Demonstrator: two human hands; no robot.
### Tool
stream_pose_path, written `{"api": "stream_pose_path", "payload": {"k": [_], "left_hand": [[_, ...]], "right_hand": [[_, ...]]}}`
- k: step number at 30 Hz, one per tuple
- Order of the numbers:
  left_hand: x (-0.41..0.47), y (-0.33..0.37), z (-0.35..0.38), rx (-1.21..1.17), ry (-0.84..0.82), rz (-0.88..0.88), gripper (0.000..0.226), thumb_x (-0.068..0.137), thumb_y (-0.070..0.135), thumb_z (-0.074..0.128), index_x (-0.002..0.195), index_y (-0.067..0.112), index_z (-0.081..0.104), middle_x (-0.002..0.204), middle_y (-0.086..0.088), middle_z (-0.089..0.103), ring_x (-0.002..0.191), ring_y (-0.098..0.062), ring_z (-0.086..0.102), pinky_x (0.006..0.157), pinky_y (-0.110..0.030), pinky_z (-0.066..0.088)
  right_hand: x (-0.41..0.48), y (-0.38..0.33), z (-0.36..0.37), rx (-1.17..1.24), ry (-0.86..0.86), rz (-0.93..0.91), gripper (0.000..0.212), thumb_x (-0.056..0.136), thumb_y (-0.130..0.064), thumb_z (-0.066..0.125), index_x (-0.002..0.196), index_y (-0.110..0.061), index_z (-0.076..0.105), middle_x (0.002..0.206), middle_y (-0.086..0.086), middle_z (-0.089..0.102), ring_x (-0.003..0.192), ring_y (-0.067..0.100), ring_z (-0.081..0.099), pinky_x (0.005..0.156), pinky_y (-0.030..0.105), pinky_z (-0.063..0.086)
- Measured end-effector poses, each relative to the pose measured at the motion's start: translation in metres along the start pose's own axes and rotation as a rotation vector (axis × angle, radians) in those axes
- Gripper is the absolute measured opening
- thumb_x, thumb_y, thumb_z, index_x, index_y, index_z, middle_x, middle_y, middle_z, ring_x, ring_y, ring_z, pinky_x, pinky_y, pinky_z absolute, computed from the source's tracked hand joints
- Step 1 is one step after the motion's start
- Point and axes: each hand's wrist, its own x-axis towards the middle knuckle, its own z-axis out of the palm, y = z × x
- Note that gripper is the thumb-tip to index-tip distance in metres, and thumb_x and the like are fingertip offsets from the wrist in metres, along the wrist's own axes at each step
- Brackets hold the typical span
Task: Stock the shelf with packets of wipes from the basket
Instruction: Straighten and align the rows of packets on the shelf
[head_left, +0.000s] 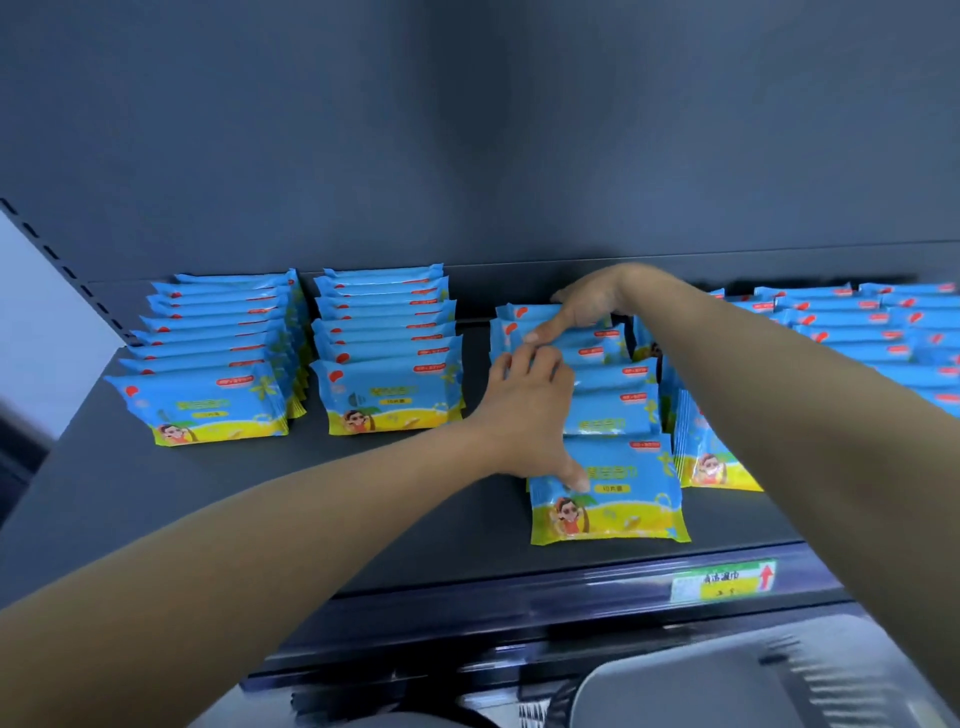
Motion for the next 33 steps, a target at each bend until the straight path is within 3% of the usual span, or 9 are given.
{"api": "stream_pose_path", "payload": {"k": [2, 6, 9, 14, 19, 23, 27, 31, 33], "left_hand": [[0.003, 0.001, 0.0, 0.011, 0.0, -0.018, 0.1, 0.052, 0.067, 0.072, 0.125, 0.007, 0.038, 0.131, -0.005, 0.027, 0.13, -0.028, 0.012, 0.111, -0.043, 0.008], [0.005, -0.004, -0.001, -0.031, 0.05, -0.079, 0.09, 0.051, 0.062, 0.075, 0.117, 0.008, 0.045, 0.136, -0.004, 0.022, 0.134, -0.026, 0.008, 0.115, -0.045, 0.005], [0.004, -0.012, -0.003, -0.082, 0.01, -0.135, 0.083, 0.053, 0.055, 0.076, 0.115, 0.01, 0.043, 0.145, -0.005, 0.013, 0.139, -0.028, 0.002, 0.115, -0.046, 0.009], [0.009, -0.016, -0.012, -0.092, -0.057, -0.144, 0.098, 0.056, 0.052, 0.077, 0.131, 0.009, 0.03, 0.132, -0.006, 0.029, 0.125, -0.025, 0.024, 0.103, -0.043, 0.034], [0.013, -0.02, -0.017, -0.065, 0.047, -0.153, 0.087, 0.053, 0.047, 0.08, 0.116, 0.019, 0.027, 0.116, -0.002, 0.034, 0.11, -0.022, 0.032, 0.089, -0.037, 0.036], [0.023, -0.022, -0.022, 0.015, 0.08, -0.221, 0.093, 0.054, 0.046, 0.078, 0.125, 0.014, 0.027, 0.121, -0.007, 0.036, 0.113, -0.026, 0.034, 0.091, -0.039, 0.035], [0.035, -0.023, -0.028, 0.091, 0.115, -0.282, 0.08, 0.058, 0.042, 0.076, 0.118, 0.009, 0.035, 0.12, -0.012, 0.037, 0.112, -0.029, 0.034, 0.089, -0.038, 0.035], [0.045, -0.026, -0.035, 0.157, 0.115, -0.285, 0.08, 0.061, 0.04, 0.077, 0.122, 0.006, 0.036, 0.122, -0.014, 0.037, 0.114, -0.03, 0.035, 0.091, -0.038, 0.036], [0.047, -0.027, -0.036, 0.171, 0.107, -0.285, 0.081, 0.063, 0.042, 0.076, 0.123, 0.006, 0.035, 0.123, -0.015, 0.036, 0.114, -0.031, 0.034, 0.092, -0.038, 0.036]], "right_hand": [[0.003, 0.0, -0.002, 0.009, -0.032, 0.01, 0.077, 0.059, -0.073, 0.066, 0.111, -0.017, 0.064, 0.115, 0.003, 0.065, 0.109, 0.024, 0.059, 0.104, 0.045, 0.041], [0.012, 0.001, -0.007, -0.061, -0.02, -0.012, 0.073, 0.042, -0.081, 0.065, 0.084, -0.022, 0.067, 0.092, -0.001, 0.069, 0.097, 0.022, 0.063, 0.101, 0.044, 0.044], [0.015, 0.001, -0.007, -0.072, 0.013, -0.024, 0.082, 0.029, -0.085, 0.065, 0.085, -0.025, 0.065, 0.1, -0.003, 0.066, 0.099, 0.019, 0.06, 0.099, 0.042, 0.044], [0.01, 0.002, -0.011, -0.088, 0.07, -0.057, 0.061, 0.056, -0.072, 0.069, 0.09, -0.021, 0.064, 0.095, -0.006, 0.067, 0.095, 0.016, 0.061, 0.092, 0.037, 0.047], [-0.005, -0.001, -0.014, -0.021, 0.231, -0.221, 0.042, 0.069, -0.044, 0.076, 0.101, -0.02, 0.06, 0.093, -0.008, 0.063, 0.088, 0.014, 0.06, 0.071, 0.027, 0.047], [-0.014, -0.007, -0.021, 0.068, 0.364, -0.31, 0.033, 0.075, -0.027, 0.073, 0.105, -0.023, 0.06, 0.097, -0.007, 0.061, 0.089, 0.014, 0.056, 0.073, 0.027, 0.044], [-0.009, -0.002, -0.016, 0.171, 0.488, -0.337, 0.045, 0.087, -0.014, 0.058, 0.131, -0.017, 0.05, 0.126, -0.002, 0.055, 0.109, 0.016, 0.053, 0.081, 0.023, 0.041], [0.001, 0.006, -0.01, 0.233, 0.757, -0.316, 0.04, 0.085, 0.0, 0.047, 0.124, -0.008, 0.055, 0.13, 0.009, 0.053, 0.117, 0.022, 0.051, 0.095, 0.024, 0.039], [0.0, 0.012, -0.012, 0.277, 0.845, -0.232, 0.035, 0.086, -0.001, 0.043, 0.118, -0.006, 0.058, 0.125, 0.013, 0.056, 0.114, 0.026, 0.052, 0.089, 0.024, 0.041]]}}
